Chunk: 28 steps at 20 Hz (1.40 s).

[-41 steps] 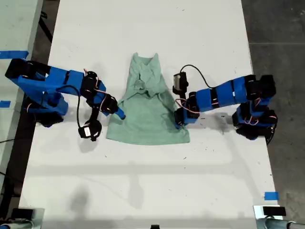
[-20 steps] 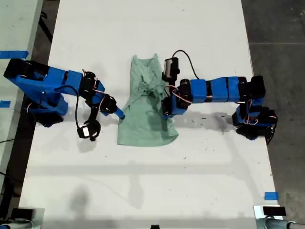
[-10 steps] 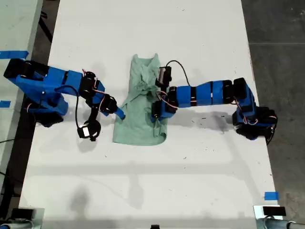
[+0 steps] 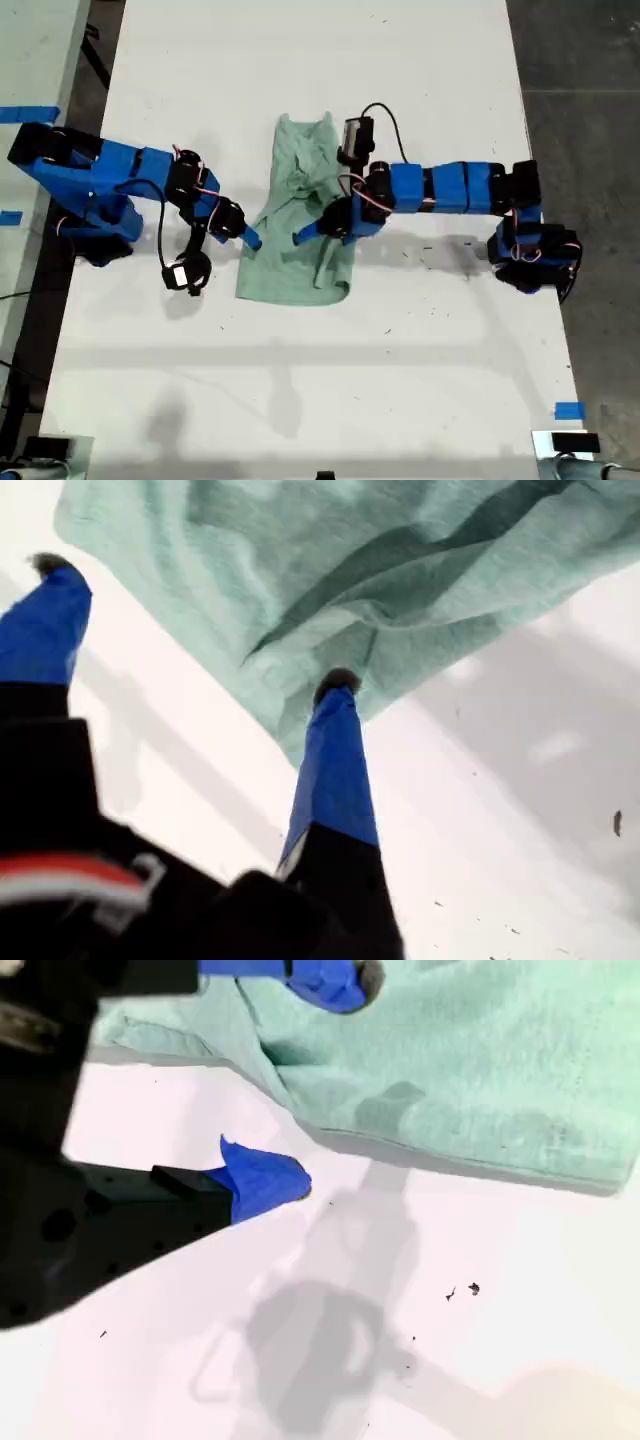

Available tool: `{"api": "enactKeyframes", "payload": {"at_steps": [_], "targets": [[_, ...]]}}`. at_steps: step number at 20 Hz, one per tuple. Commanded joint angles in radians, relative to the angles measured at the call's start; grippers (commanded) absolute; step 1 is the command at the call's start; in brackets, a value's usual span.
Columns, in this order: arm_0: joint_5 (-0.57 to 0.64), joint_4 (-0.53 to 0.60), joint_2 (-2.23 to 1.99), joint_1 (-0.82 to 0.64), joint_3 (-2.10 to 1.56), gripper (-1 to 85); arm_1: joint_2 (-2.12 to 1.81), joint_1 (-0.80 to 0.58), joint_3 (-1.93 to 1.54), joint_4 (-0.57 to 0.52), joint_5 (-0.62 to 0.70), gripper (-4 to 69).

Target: Fold tshirt

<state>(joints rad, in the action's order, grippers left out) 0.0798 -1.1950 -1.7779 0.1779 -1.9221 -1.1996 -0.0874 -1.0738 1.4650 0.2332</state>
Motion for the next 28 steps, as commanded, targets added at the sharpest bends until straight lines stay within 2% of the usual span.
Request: {"api": "enactKeyframes", "payload": {"at_steps": [1,5,9,11,12,13,14,17,24,28], "targets": [[0.002,-0.046,0.009,-0.014,0.104,22.5,-0.163,0.014,0.023,0.06,-0.002,39.2],[0.018,0.002,0.106,-0.044,0.14,22.8,-0.206,0.02,0.0,0.091,-0.002,38.9],[0.02,0.127,0.252,-0.083,0.112,22.8,-0.206,0.034,-0.012,0.087,-0.002,38.5],[0.015,0.236,0.345,-0.103,0.058,22.2,-0.206,0.043,-0.017,0.087,-0.003,38.5],[0.003,0.281,0.391,-0.109,0.043,20.1,-0.206,0.048,-0.02,0.087,-0.005,38.4],[-0.021,0.308,0.426,-0.107,0.037,13.9,-0.206,0.052,-0.025,0.086,-0.006,38.3],[-0.046,0.318,0.448,-0.104,0.035,1.1,-0.206,0.057,-0.029,0.086,-0.008,38.3],[-0.081,0.324,0.451,-0.095,0.038,0.1,-0.207,0.061,-0.054,0.074,-0.014,38.1],[-0.091,0.133,0.376,-0.086,0.169,0.0,-0.207,0.061,-0.08,0.051,-0.021,37.5],[-0.052,-0.091,0.394,-0.087,0.462,0.0,-0.209,0.064,-0.094,0.043,-0.034,37.4]]}}
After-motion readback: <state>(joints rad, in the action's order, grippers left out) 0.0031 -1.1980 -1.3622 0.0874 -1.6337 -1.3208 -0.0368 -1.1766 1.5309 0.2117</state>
